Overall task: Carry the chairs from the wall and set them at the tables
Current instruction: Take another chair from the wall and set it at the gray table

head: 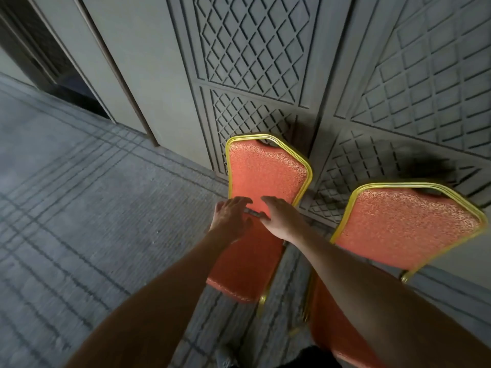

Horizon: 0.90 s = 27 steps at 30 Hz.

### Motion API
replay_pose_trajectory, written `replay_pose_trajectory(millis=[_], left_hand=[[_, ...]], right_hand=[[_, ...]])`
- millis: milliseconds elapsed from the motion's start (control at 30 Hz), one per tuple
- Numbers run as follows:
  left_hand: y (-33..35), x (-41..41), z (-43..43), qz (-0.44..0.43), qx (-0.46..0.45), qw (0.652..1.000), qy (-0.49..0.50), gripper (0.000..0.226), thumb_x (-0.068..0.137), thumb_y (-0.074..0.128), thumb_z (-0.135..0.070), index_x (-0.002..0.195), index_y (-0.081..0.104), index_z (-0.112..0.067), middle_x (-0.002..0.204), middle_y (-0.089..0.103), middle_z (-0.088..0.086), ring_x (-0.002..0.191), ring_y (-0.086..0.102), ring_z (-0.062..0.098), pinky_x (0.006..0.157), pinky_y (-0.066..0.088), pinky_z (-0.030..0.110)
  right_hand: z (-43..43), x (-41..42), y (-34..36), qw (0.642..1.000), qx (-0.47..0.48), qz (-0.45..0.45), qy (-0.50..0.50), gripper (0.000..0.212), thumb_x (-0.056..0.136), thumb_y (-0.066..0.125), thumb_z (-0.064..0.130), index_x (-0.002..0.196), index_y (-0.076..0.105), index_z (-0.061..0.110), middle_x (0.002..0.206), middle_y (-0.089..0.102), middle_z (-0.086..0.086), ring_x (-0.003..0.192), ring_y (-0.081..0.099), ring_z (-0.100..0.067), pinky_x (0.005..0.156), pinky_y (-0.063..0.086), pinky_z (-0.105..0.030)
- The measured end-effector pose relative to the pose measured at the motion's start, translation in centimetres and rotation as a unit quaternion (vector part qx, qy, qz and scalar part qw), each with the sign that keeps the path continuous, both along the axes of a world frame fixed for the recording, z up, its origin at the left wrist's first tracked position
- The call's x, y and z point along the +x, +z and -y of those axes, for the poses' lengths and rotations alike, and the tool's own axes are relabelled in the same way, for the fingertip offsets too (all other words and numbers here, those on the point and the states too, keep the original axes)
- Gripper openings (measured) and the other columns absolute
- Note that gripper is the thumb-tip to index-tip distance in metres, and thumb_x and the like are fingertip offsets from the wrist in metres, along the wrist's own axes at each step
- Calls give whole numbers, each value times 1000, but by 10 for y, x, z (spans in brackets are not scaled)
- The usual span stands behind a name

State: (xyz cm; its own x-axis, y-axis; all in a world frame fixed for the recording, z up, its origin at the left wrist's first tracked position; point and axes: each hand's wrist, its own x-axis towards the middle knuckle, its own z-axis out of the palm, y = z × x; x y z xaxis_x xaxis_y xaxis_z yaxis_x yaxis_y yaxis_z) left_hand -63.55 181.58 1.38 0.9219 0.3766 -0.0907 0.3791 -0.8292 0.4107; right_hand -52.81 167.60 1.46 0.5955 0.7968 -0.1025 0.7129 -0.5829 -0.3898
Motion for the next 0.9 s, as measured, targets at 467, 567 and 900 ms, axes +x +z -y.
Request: replay_pose_trajectory(millis=[467,567,900], left_hand=[[-26,109,-187,-3,4,997,-77,51,90,57,-29,140,48,-26,148,47,-5,140,36,15,114,18,34],[-29,144,-217,-13,6,995,-98,52,90,57,-29,141,47,-26,149,46,-5,142,35,15,116,18,36],[-43,277,-290,-2,24,971,-239,55,90,59,-25,143,45,-20,150,45,1,141,35,20,115,20,38]], right_hand=[[-190,99,-33,983,64,-106,-134,51,100,48,35,145,41,13,146,47,-9,134,44,-27,107,39,-40],[-223,132,-43,969,77,-148,-184,51,101,47,36,146,40,12,147,46,-10,135,42,-27,109,37,-41],[-293,203,-73,833,185,-277,-443,56,98,46,40,142,45,6,143,50,-17,130,49,-31,106,40,-39]])
